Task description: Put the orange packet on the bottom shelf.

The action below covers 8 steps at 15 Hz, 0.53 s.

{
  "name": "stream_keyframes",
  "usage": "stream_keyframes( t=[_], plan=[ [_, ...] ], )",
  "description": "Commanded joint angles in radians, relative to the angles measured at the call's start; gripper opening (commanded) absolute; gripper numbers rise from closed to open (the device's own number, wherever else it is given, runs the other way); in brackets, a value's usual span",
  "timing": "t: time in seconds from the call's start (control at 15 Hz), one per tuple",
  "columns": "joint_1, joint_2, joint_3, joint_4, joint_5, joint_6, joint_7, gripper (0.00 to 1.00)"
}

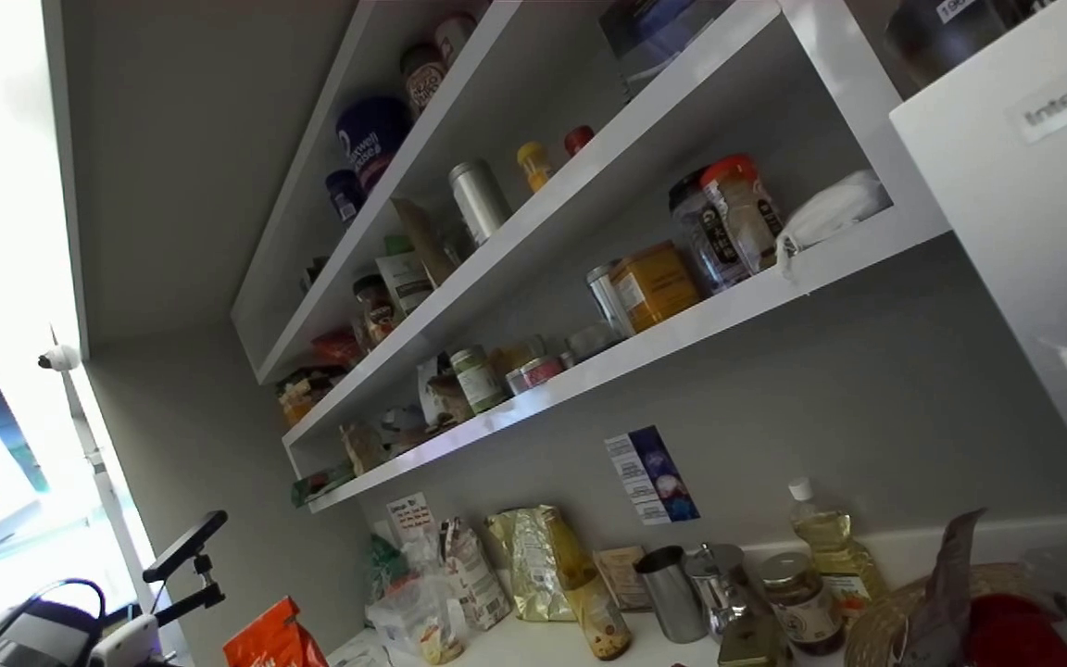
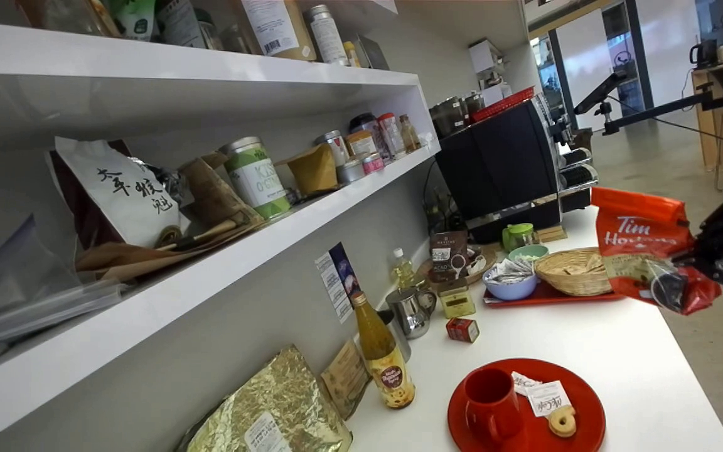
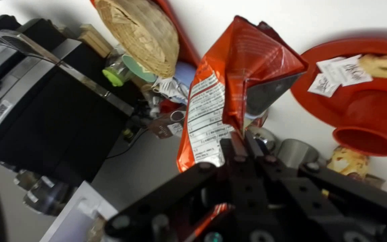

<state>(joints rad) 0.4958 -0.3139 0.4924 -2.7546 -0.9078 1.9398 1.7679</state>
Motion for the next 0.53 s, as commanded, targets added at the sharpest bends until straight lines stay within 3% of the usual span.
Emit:
stream_keyframes(
  t=[0.0,0.33,0.47],
  plan=[
    [-0.02,-0.146,-0.04,0.006,0.018,-0.099,-0.082,0.01],
    [-0.077,-0.286,-0.156,0.01,0.002,-0.105,-0.157,0.01],
    [-0.049,-0.33,-0.278,0.011,-0.055,-0.082,-0.203,0.01]
  ],
)
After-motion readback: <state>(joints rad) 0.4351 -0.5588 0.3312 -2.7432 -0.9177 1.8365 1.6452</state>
